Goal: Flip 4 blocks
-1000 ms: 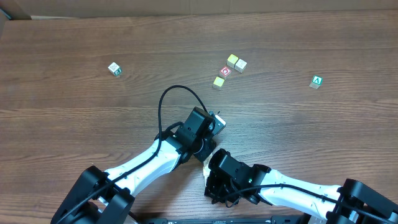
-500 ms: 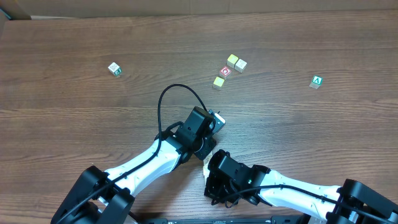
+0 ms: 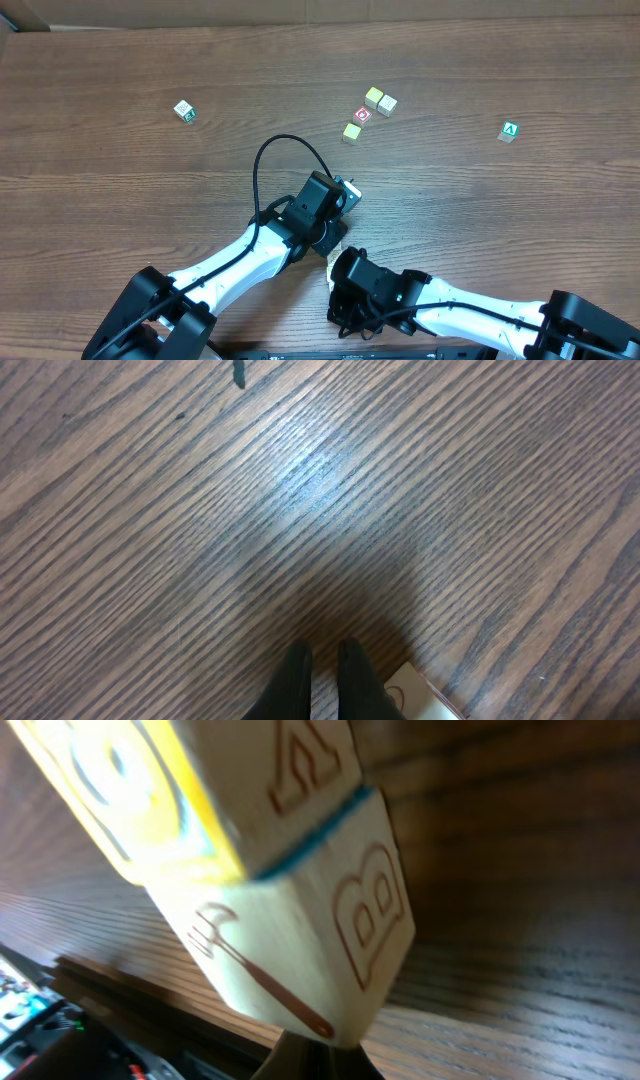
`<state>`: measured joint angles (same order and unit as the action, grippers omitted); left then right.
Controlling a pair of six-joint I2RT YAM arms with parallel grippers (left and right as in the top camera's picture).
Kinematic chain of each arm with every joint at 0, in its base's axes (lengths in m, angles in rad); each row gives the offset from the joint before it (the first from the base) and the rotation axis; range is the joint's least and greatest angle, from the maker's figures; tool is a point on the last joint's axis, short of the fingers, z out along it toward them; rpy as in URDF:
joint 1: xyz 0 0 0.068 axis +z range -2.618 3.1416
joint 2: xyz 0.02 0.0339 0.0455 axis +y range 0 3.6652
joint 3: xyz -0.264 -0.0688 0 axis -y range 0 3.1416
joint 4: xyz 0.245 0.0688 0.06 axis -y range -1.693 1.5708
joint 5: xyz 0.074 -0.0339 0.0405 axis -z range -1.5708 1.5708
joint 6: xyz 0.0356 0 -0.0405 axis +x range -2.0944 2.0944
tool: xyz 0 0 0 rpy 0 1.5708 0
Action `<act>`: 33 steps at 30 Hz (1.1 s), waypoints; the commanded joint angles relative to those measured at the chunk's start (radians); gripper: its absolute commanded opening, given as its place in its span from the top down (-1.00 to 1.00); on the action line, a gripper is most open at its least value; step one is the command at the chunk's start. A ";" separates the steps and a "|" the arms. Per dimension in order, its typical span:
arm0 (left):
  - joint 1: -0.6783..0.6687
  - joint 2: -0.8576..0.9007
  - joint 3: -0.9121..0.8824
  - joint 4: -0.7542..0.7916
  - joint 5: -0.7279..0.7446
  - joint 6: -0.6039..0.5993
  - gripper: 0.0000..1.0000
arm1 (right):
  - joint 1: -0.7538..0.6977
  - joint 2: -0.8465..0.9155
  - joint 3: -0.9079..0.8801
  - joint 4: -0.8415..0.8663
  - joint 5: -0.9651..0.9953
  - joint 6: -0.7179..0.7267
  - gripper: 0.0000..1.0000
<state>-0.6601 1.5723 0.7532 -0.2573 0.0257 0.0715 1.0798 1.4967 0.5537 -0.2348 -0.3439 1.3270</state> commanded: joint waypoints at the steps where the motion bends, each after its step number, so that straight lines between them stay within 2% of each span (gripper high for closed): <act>1: 0.017 0.010 -0.003 0.003 -0.007 -0.027 0.92 | 0.039 -0.031 0.046 -0.018 0.058 -0.026 0.92; 14: 0.076 -0.009 0.050 -0.051 -0.012 -0.111 0.92 | 0.159 -0.052 0.216 -0.142 0.190 -0.230 0.92; 19: 0.150 -0.085 0.112 -0.159 -0.052 -0.182 0.92 | 0.160 -0.092 0.269 -0.259 0.285 -0.284 0.92; 25: 0.252 -0.245 0.127 -0.296 -0.046 -0.211 0.91 | 0.157 -0.206 0.274 -0.372 0.402 -0.304 0.92; 33: 0.273 -0.395 0.124 -0.492 0.107 -0.227 0.91 | 0.088 -0.337 0.274 -0.561 0.455 -0.314 0.92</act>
<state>-0.3882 1.2106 0.8604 -0.7216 0.0368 -0.1257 1.2003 1.1919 0.8043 -0.7639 0.0673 1.0309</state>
